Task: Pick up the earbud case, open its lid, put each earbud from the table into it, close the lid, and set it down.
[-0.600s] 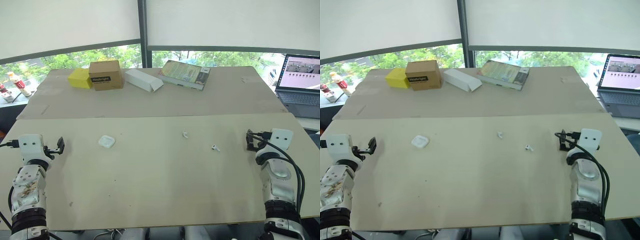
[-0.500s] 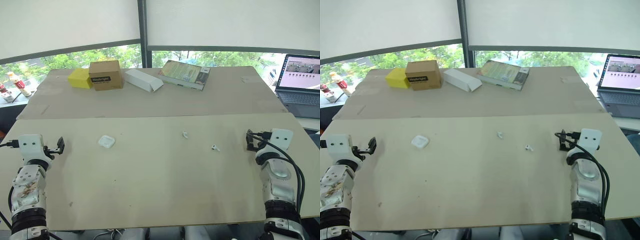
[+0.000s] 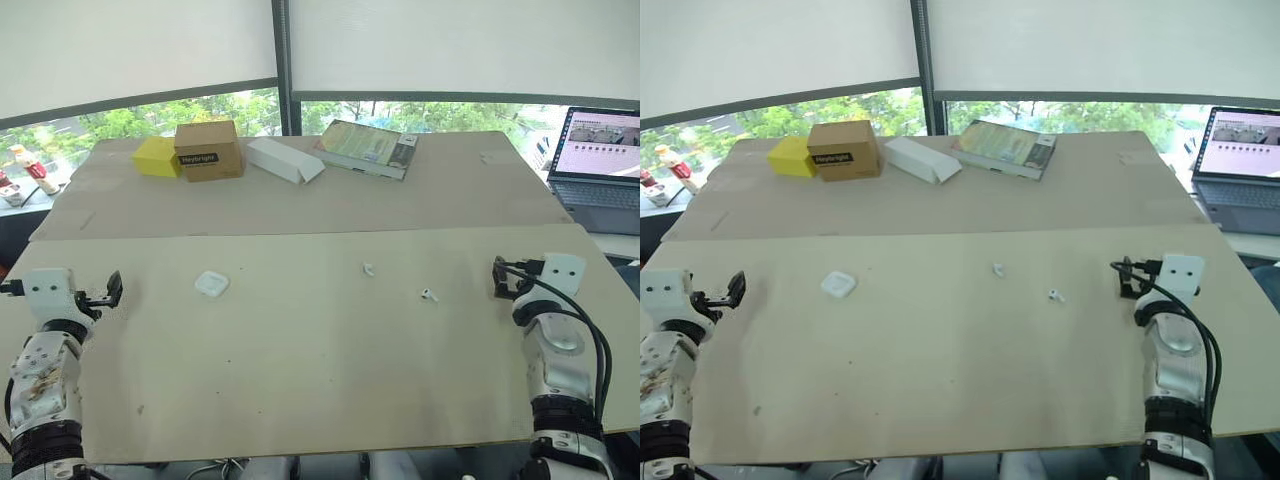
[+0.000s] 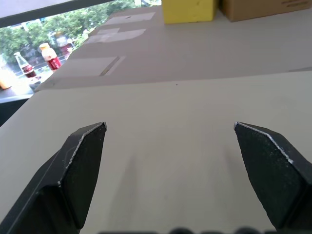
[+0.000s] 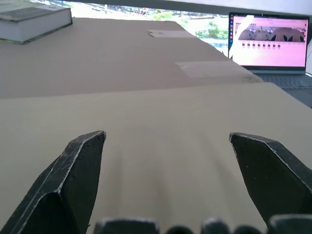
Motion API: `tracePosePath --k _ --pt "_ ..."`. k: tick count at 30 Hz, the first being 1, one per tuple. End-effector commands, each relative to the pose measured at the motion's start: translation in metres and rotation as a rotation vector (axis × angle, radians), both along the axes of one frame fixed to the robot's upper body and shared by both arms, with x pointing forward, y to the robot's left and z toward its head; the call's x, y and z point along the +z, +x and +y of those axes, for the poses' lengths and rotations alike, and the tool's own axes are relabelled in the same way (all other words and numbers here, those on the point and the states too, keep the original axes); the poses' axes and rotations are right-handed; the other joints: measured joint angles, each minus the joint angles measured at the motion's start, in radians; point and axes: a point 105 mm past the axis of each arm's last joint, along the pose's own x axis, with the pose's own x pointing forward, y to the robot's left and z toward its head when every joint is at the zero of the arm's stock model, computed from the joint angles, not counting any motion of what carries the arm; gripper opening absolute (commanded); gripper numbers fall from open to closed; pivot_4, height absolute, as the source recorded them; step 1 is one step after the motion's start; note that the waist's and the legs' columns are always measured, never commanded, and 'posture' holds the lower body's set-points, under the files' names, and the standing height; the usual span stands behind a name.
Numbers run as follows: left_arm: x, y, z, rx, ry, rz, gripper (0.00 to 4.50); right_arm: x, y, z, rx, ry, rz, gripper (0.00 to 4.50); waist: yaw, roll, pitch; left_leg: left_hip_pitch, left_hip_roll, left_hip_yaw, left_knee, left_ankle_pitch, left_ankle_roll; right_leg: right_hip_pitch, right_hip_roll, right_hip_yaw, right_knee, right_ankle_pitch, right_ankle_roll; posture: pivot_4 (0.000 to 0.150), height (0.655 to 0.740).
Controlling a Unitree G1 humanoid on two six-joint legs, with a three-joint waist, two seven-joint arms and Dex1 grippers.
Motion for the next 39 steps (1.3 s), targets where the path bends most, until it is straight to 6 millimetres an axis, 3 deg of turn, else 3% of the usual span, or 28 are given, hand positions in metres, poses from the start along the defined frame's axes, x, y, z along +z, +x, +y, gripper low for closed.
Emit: tracePosePath --k 1,2,4,8,10,14,16,25,34,39 --pt "0.036 -0.001 -0.013 -0.13 0.016 -0.074 4.47 0.039 0.014 0.017 0.13 -0.05 -0.094 4.5 -0.001 0.0 0.0 0.0 0.0 0.0 0.0 0.0 0.0 0.0 0.0 0.0 0.0 0.0 0.0 0.15 0.74" --pt "0.04 0.0 -0.019 -0.174 0.008 -0.071 4.47 0.043 0.019 0.027 0.189 -0.056 -0.094 4.5 -0.001 0.0 0.0 0.0 0.0 0.0 0.0 0.0 0.0 0.0 0.0 0.0 0.0 0.0 0.0 0.15 0.74" --pt "0.049 0.004 -0.043 -0.328 -0.017 -0.042 4.47 0.054 0.028 0.073 0.455 -0.088 -0.077 4.5 -0.003 0.0 0.0 0.0 0.001 0.0 0.0 0.0 0.0 0.0 0.001 0.0 0.0 0.0 0.0 0.15 0.74" --pt "0.057 0.007 -0.075 -0.534 -0.029 0.044 4.47 0.068 0.026 0.138 0.804 -0.044 -0.067 4.5 -0.008 0.0 0.0 0.0 0.003 0.0 0.0 0.0 0.0 0.0 0.004 0.0 0.0 0.0 -0.001 0.15 0.74" --pt "0.057 0.008 -0.087 -0.607 -0.025 0.092 4.47 0.073 0.018 0.169 0.973 -0.026 -0.049 4.5 -0.007 0.0 0.0 -0.001 0.003 0.0 0.0 0.0 0.0 0.0 0.004 0.0 0.0 0.0 -0.001 0.15 0.74" --pt "0.045 0.014 -0.108 -0.703 -0.037 0.202 4.47 0.065 -0.016 0.233 1.34 -0.046 0.053 4.5 -0.002 0.0 0.0 -0.001 0.003 0.0 0.0 0.0 0.0 0.0 0.004 0.001 0.0 0.001 -0.001 0.15 0.74" --pt "0.04 0.019 -0.112 -0.715 -0.039 0.231 4.47 0.064 -0.027 0.25 1.44 -0.042 0.082 4.5 -0.001 0.0 0.0 -0.001 0.003 0.0 0.0 0.0 0.0 -0.001 0.004 0.001 0.0 0.001 -0.001 0.15 0.74" --pt "0.01 0.039 -0.124 -0.711 -0.019 0.312 4.47 0.075 -0.039 0.284 1.547 -0.052 0.07 4.5 0.002 0.0 0.0 -0.001 0.002 0.0 0.0 0.001 -0.002 -0.003 0.004 0.001 0.0 0.001 -0.002 0.15 0.74" --pt "-0.011 0.049 -0.125 -0.679 -0.021 0.36 4.47 0.082 -0.042 0.282 1.524 -0.064 0.054 4.5 0.004 0.0 0.0 -0.003 0.002 0.0 0.0 0.001 -0.003 -0.005 0.004 0.001 0.001 0.001 -0.002 0.15 0.74" --pt "-0.019 0.044 -0.129 -0.702 -0.034 0.394 4.47 0.082 -0.041 0.276 1.494 -0.063 0.055 4.5 0.003 0.0 0.0 -0.003 0.002 0.0 0.0 0.001 -0.003 -0.005 0.004 0.001 0.001 0.001 -0.002 0.15 0.74"
